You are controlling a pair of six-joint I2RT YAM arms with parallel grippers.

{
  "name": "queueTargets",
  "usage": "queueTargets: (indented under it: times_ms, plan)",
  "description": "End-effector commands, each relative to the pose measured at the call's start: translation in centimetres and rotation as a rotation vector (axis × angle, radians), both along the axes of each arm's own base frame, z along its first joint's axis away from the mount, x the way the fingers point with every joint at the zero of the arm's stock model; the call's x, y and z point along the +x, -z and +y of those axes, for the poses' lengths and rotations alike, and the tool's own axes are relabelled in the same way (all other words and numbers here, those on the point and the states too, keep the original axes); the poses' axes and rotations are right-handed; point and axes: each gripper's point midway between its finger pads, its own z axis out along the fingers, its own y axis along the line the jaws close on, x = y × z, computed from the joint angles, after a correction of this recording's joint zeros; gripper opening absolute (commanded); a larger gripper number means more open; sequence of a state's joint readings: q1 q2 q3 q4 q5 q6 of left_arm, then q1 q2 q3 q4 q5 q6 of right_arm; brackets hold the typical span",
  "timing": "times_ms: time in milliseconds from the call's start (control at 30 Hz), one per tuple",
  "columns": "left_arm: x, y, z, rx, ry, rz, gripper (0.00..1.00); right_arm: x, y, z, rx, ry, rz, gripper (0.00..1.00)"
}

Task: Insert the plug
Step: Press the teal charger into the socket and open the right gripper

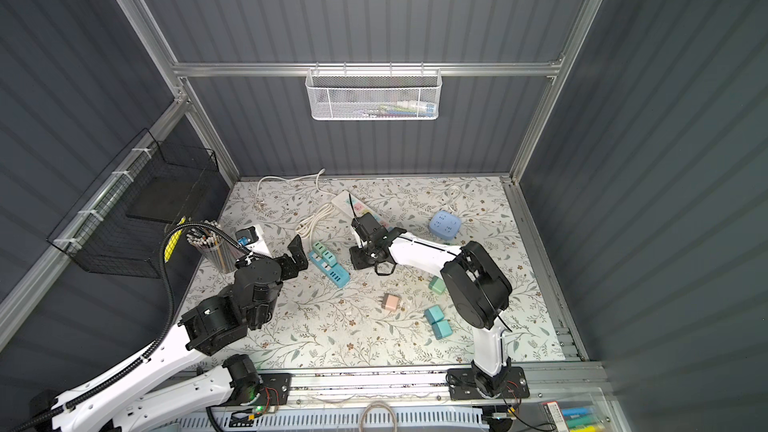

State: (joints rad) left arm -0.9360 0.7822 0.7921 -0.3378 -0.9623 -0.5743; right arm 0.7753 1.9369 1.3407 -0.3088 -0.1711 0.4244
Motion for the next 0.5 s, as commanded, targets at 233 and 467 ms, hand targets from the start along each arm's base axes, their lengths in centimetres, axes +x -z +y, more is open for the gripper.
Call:
queueTargets:
  times_ms: [233,467]
  plan:
    - [0.3,-0.3,-0.7,0.007,0.027,-0.009,1.0,-2.0,3.1,4.1,0.126,0.038,0.199,0.25]
    - [0.4,0.0,-0.7,0.007,0.029,-0.009,1.0,-4.2,1.3,8.4,0.261,-0.063,0.263,0.27]
